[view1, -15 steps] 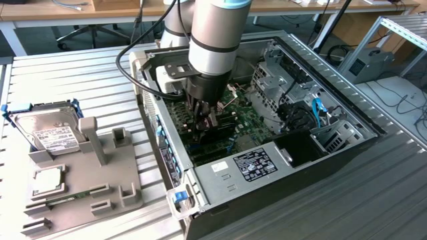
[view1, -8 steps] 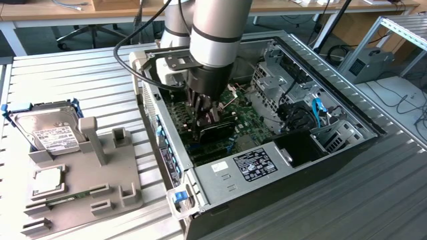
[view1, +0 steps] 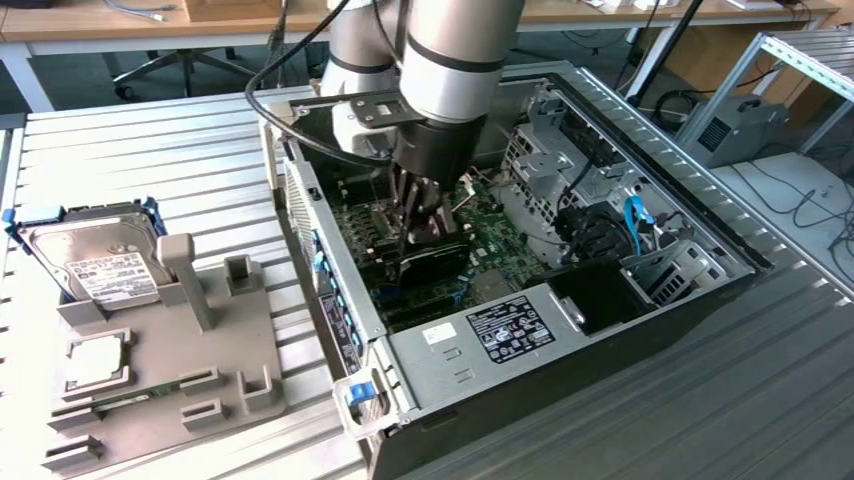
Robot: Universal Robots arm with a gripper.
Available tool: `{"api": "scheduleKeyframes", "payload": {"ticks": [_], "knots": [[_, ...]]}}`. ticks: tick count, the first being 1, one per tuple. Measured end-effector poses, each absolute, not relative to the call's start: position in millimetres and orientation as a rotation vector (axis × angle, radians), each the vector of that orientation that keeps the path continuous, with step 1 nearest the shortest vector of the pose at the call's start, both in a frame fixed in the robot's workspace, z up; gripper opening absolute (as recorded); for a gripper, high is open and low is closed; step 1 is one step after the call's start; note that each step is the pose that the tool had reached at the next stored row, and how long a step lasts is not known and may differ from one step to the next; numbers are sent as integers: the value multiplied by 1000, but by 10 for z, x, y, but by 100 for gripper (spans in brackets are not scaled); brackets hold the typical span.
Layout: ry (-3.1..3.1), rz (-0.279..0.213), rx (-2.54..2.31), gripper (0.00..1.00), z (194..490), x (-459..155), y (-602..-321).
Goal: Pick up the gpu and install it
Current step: 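Press down on the gpu until it lock into place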
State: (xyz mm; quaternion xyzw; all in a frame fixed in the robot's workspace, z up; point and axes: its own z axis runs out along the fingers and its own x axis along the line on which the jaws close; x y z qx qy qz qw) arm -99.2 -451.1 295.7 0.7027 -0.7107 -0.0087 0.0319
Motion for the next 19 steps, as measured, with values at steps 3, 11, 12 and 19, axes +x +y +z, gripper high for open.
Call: {"api": "scheduleKeyframes", "payload": {"ticks": [3, 11, 12, 19], "knots": [[-2183, -39, 2159, 11, 2956, -860, -4511], [-2170, -64, 2147, 11, 2957, -578, -4511], [-2170, -66, 2147, 11, 2957, -559, -4511], [-2169, -67, 2146, 11, 2957, -536, -4511]]}}
